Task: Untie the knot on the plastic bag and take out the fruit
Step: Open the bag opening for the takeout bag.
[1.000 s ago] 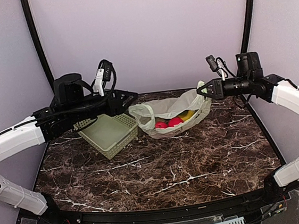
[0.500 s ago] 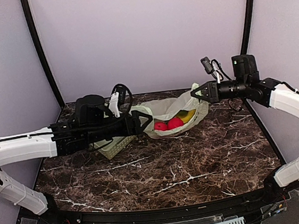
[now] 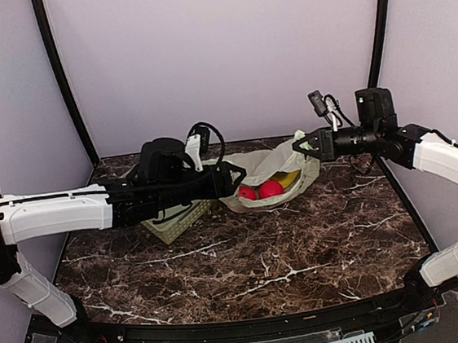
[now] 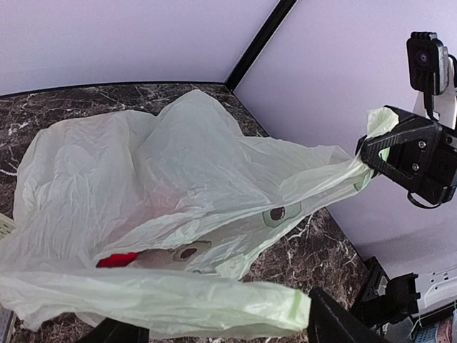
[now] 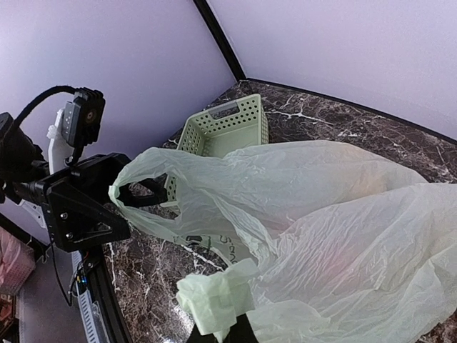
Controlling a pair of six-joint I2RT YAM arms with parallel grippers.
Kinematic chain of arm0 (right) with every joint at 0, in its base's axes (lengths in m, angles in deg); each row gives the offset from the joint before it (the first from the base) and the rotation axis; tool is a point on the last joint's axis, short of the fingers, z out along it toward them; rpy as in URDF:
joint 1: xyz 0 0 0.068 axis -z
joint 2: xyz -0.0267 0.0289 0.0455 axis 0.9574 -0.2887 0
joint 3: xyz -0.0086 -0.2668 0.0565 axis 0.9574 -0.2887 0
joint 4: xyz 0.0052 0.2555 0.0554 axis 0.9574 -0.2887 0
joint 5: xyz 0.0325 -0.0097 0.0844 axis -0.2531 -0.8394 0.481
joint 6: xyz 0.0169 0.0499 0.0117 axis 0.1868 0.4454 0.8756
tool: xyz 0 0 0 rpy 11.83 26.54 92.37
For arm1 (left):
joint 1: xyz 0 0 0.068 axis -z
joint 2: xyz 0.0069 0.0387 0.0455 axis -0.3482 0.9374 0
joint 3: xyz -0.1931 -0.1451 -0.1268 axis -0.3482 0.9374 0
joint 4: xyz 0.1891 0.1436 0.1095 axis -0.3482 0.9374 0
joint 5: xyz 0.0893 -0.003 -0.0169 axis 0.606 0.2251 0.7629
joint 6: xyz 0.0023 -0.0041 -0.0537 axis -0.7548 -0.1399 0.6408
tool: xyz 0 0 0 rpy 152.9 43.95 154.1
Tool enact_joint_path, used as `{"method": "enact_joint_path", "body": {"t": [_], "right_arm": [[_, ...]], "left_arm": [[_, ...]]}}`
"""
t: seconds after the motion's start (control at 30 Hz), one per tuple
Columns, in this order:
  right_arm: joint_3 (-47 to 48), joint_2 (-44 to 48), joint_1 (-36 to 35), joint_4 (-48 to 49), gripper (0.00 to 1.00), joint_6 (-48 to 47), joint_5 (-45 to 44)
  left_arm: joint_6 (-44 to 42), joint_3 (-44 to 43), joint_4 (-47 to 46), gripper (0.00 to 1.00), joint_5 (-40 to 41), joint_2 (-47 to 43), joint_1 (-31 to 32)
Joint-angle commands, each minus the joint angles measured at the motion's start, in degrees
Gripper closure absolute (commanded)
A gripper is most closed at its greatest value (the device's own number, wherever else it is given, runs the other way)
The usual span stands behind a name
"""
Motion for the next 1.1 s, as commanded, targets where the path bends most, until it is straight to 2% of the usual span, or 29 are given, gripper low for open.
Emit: {"method": "enact_joint_path", "body": {"t": [0.0, 0.2, 0.33, 0.4, 0.47, 0.53, 0.6, 0.67, 0.8, 1.0, 1.03, 1.07], "right_arm": [[-0.64, 1.70, -0.57, 2.01, 1.00, 0.37, -1.13], [-1.10, 1.94, -0.52, 2.44, 1.00, 0.68, -1.94], [-1.57, 2.80, -0.56, 2.42, 1.00, 1.25, -4.86], [-1.76, 3.45, -0.57, 1.84, 1.00, 1.95, -8.50], [-1.67, 4.20, -0.57, 0.53, 1.00, 2.17, -13.49], [-1.00, 4.98, -0.48, -1.36, 1.00, 2.36, -18.43], [0.18, 6.09, -0.43, -3.93, 1.00, 2.71, -24.01], [1.38, 7.26, -0.39, -6.66, 1.00, 2.90, -29.29], [1.95, 10.44, -0.39, -10.75, 1.00, 3.53, -38.49], [-0.98, 13.92, -0.39, -15.29, 1.00, 6.43, -46.96], [-1.02, 13.99, -0.39, -16.10, 0.97, 6.73, -47.14], [-0.85, 14.01, -0.39, -16.70, 0.90, 6.51, -46.81]], "left_arm": [[-1.93, -2.65, -0.40, 0.29, 2.22, 1.01, 0.06], [-2.48, -3.51, -2.45, 0.42, 2.57, 2.43, 0.08], [-2.71, -4.37, -2.40, 0.65, 2.69, 3.09, 0.06], [-2.90, -4.38, -2.20, 0.77, 3.11, 2.82, -0.05], [-2.68, -4.20, -2.20, 0.92, 2.82, 2.17, -0.86], [-2.36, -3.76, -2.92, 0.98, 1.11, 1.19, -2.37], [-2.12, -3.05, -3.58, 0.99, -2.44, 0.05, -4.21], [-2.03, -2.59, -3.74, 0.99, -10.00, -1.28, -6.33], [-3.49, -1.15, -2.27, 0.99, -20.03, -4.07, -9.25], [-7.44, 2.47, 5.06, 0.99, -21.52, -9.44, -10.74], [-7.43, 2.97, 5.74, 0.99, -21.31, -10.45, -10.96], [-7.37, 3.88, 5.84, 0.99, -21.18, -10.96, -11.29]]}}
